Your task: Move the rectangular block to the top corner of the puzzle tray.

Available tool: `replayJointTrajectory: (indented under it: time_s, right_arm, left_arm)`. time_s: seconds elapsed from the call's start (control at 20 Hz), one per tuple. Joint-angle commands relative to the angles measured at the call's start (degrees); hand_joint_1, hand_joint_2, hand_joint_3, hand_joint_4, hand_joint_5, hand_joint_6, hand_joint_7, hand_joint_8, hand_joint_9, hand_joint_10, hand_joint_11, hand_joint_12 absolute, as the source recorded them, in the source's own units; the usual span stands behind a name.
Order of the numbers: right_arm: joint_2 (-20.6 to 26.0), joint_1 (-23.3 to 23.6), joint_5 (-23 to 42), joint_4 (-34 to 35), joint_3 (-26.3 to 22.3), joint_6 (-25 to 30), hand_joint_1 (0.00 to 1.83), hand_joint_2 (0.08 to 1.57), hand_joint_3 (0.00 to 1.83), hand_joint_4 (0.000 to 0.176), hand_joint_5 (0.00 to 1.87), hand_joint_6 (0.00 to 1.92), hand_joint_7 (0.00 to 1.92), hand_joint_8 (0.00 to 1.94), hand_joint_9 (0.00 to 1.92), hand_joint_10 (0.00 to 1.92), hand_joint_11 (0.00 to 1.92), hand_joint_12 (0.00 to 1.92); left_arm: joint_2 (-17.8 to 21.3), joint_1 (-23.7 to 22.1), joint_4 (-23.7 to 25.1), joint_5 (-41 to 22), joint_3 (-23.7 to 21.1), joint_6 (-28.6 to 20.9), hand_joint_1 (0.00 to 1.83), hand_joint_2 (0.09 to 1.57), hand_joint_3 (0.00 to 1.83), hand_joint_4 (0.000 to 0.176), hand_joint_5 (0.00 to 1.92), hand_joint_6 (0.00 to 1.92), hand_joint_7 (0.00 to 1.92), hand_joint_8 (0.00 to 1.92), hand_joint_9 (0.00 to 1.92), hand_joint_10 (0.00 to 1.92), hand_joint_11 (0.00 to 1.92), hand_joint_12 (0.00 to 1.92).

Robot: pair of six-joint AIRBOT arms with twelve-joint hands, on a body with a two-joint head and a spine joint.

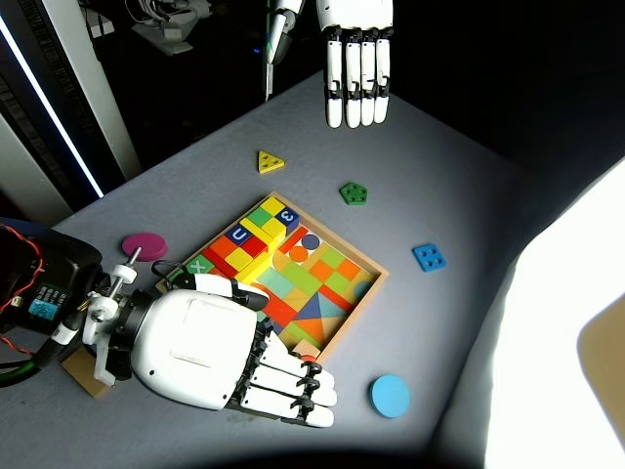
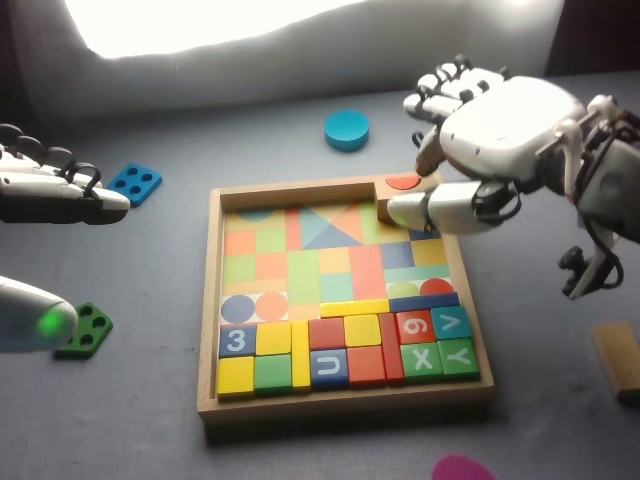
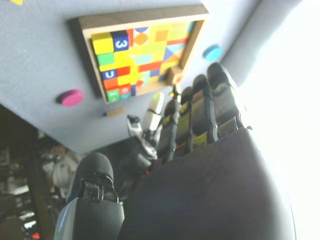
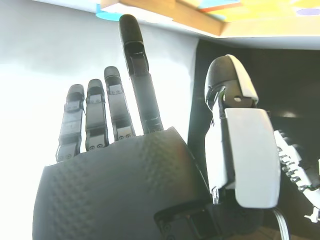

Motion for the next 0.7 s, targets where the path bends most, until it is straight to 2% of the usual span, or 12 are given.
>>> replayJointTrajectory:
  time_s: [0.0,0.1,0.15,0.25,0.4,0.45,0.6,0.65]
  right_arm:
    - [0.73,0.91,5.70,-1.60,-0.08,0.07,0.00,1.20,0.00,0.000,0.75,0.09,0.11,0.00,0.00,0.00,0.00,0.00]
    - [2.16,1.72,5.86,-1.60,-1.30,0.19,0.00,1.20,0.00,0.000,0.74,0.08,0.10,0.00,0.00,0.00,0.00,0.00]
    - [3.05,2.18,5.88,-1.60,-2.21,0.19,0.00,1.19,0.00,0.006,0.73,0.08,0.12,0.01,0.00,0.00,0.00,0.00]
    - [5.88,3.17,5.88,-1.61,-5.02,0.18,0.00,1.19,0.00,0.000,0.74,0.08,0.10,0.00,0.00,0.00,0.00,0.00]
    - [9.79,5.10,5.52,-1.61,-9.08,0.36,0.00,1.20,0.00,0.000,0.75,0.08,0.10,0.00,0.00,0.00,0.00,0.00]
    - [11.14,5.30,5.39,-1.61,-10.48,0.36,0.00,1.19,0.00,0.000,0.74,0.08,0.10,0.00,0.00,0.00,0.00,0.00]
    - [15.34,5.63,4.61,-1.63,-15.29,-0.53,0.00,1.20,0.00,0.000,0.75,0.08,0.10,0.01,0.00,0.00,0.00,0.00]
    - [16.91,5.85,4.61,-1.63,-17.28,-1.57,0.00,1.20,0.00,0.000,0.69,0.05,0.18,0.03,0.06,0.02,0.00,0.00]
  left_arm:
    - [-0.08,-0.86,-0.54,4.91,0.09,-0.05,0.00,1.23,0.00,0.030,0.06,0.00,0.08,0.00,0.09,0.00,0.00,0.34]
    - [-0.07,-0.74,-0.54,4.91,0.18,-0.05,0.00,1.23,0.00,0.031,0.06,0.00,0.09,0.00,0.09,0.00,0.00,0.28]
    - [-0.06,-0.72,-0.54,4.91,0.25,-0.05,0.00,1.23,0.00,0.037,0.06,0.00,0.08,0.00,0.07,0.00,0.00,0.27]
    - [0.00,-0.42,-0.54,4.91,0.53,-0.05,0.00,1.23,0.00,0.043,0.05,0.00,0.05,0.00,0.05,0.00,0.00,0.22]
    - [0.10,0.18,-0.58,4.91,0.85,-0.06,0.00,1.23,0.00,0.035,0.04,0.00,0.05,0.00,0.05,0.00,0.00,0.21]
    - [0.08,0.20,-0.58,4.91,1.15,-0.06,0.00,1.23,0.00,0.040,0.06,0.00,0.06,0.00,0.07,0.00,0.00,0.26]
    - [0.12,0.80,-0.58,4.91,1.58,-0.06,0.00,1.23,0.00,0.037,0.05,0.00,0.05,0.00,0.06,0.00,0.00,0.24]
    - [0.08,0.74,-0.57,4.91,1.47,-0.06,0.00,1.23,0.00,0.033,0.08,0.00,0.10,0.00,0.10,0.01,0.00,0.37]
